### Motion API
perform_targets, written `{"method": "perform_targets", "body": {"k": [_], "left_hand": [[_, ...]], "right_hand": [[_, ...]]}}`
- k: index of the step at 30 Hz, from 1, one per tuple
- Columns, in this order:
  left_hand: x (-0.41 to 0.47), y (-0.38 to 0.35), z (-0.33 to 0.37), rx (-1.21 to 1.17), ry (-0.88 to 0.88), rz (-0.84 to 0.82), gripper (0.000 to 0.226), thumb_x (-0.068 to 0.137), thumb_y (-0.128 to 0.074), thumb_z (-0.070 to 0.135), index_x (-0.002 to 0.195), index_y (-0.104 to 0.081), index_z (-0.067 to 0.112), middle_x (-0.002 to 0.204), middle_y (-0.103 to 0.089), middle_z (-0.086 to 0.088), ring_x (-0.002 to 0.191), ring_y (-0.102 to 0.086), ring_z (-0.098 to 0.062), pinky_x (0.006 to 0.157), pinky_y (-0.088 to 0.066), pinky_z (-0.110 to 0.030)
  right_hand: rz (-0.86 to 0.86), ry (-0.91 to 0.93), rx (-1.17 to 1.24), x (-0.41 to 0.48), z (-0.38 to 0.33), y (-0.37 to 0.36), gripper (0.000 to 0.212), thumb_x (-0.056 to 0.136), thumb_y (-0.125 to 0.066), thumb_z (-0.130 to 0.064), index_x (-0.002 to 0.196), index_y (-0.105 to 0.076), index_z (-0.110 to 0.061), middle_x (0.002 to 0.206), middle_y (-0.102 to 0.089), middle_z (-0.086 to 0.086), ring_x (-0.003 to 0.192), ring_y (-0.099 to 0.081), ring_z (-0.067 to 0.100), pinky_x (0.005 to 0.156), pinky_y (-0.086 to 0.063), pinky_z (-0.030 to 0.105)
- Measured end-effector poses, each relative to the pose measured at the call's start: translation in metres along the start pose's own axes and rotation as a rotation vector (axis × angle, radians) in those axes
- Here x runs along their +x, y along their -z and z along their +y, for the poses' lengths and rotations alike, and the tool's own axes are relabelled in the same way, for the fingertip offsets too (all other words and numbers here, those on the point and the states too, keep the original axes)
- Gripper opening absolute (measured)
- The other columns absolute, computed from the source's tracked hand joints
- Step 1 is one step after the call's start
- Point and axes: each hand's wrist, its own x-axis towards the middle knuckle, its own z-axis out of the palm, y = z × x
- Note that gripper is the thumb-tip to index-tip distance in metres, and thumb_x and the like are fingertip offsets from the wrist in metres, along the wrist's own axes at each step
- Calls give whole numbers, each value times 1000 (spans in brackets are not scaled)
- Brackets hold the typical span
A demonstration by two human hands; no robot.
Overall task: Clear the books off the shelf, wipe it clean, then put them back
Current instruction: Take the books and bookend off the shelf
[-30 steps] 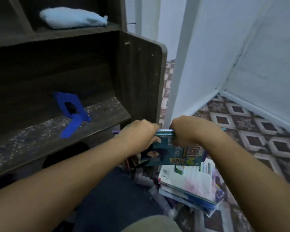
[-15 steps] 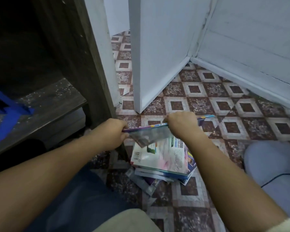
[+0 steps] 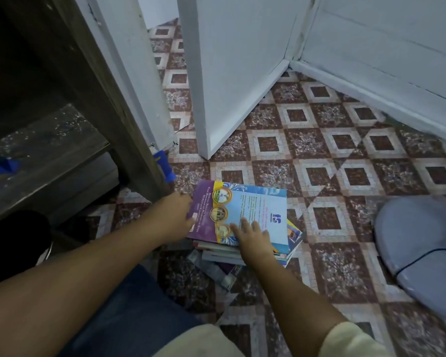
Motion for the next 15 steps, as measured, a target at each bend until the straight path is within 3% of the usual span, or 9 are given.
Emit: {"method": "perform_targets", "body": {"k": [3, 7, 10, 12, 15], "left_hand": [[-2, -5, -6, -14, 20, -23, 48, 92, -59, 38, 133, -47, 14, 130, -50, -6, 115, -52, -25, 94, -47, -37], [-8, -4, -11, -15, 17, 4, 51, 92, -58, 38, 136, -46, 14, 132, -49, -5, 116, -51, -23, 94, -47, -37], [-17, 2, -20, -28, -1, 51, 51, 92, -59, 38, 137, -45, 17, 131, -50, -3, 116, -52, -21, 94, -47, -37], [-26, 9, -30, 23, -3, 97, 45, 92, -57, 39, 132, -49, 21, 127, -52, -2, 114, -52, -21, 95, -46, -38], [-44, 26, -51, 193, 15, 186, 37, 93, -52, 42, 126, -52, 24, 124, -52, -1, 113, -50, -20, 91, -45, -35]], "right_hand": [[-29, 9, 2, 0, -1, 3, 86, 77, -75, -22, 143, -20, -28, 144, -24, 8, 126, -32, 34, 91, -45, 52], [-144, 4, 48, 1, 2, 19, 85, 74, -79, -34, 141, -27, -28, 136, -31, 8, 124, -33, 33, 90, -47, 48], [-211, 2, 46, 2, -6, 48, 62, 83, -69, -33, 137, -41, -20, 132, -45, 9, 121, -47, 32, 93, -46, 44], [-155, 51, 38, 1, -19, 78, 44, 88, -61, -31, 128, -52, -17, 127, -55, 8, 113, -56, 30, 89, -48, 41], [-26, 181, 49, -10, -46, 136, 32, 92, -55, -31, 119, -59, -15, 120, -59, 10, 105, -59, 30, 82, -50, 38]]}}
